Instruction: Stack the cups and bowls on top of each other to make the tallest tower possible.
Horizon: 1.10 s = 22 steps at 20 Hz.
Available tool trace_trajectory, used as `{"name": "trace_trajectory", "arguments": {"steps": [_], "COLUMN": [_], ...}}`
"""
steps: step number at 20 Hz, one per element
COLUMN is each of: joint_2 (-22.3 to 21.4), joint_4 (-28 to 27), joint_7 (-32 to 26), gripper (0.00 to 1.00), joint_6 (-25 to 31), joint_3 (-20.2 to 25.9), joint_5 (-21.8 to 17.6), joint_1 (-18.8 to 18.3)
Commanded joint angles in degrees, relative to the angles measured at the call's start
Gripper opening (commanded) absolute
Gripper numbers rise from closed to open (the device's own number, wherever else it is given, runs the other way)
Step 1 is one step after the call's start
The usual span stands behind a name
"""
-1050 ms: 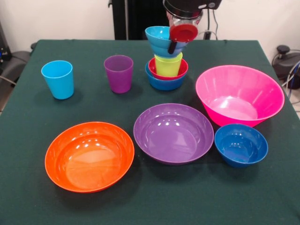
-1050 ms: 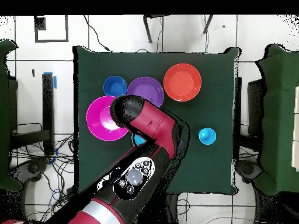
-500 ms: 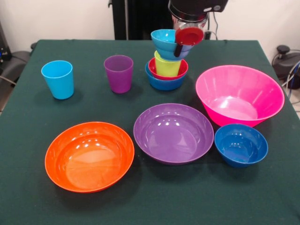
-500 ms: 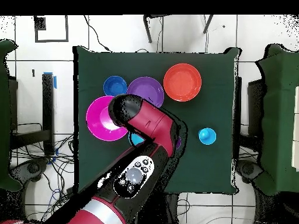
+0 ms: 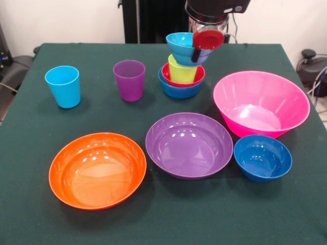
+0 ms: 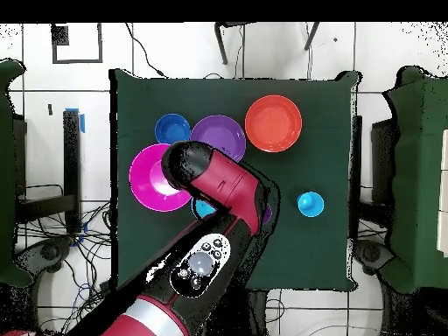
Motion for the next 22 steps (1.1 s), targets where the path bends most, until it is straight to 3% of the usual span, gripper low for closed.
{"name": "trace_trajectory", "arguments": {"steps": [1,22], "joint_2": [-1.64,-2.19], "joint_4": [-0.2,2.03], "joint_7": [7.07,5.53], "gripper": [0.0,0.0], "joint_6": [-1.52,-3.35], "joint_3": [8.11,8.3], "joint_5": [0.23,-0.91], "joint_1": [-0.96,-1.76]}}
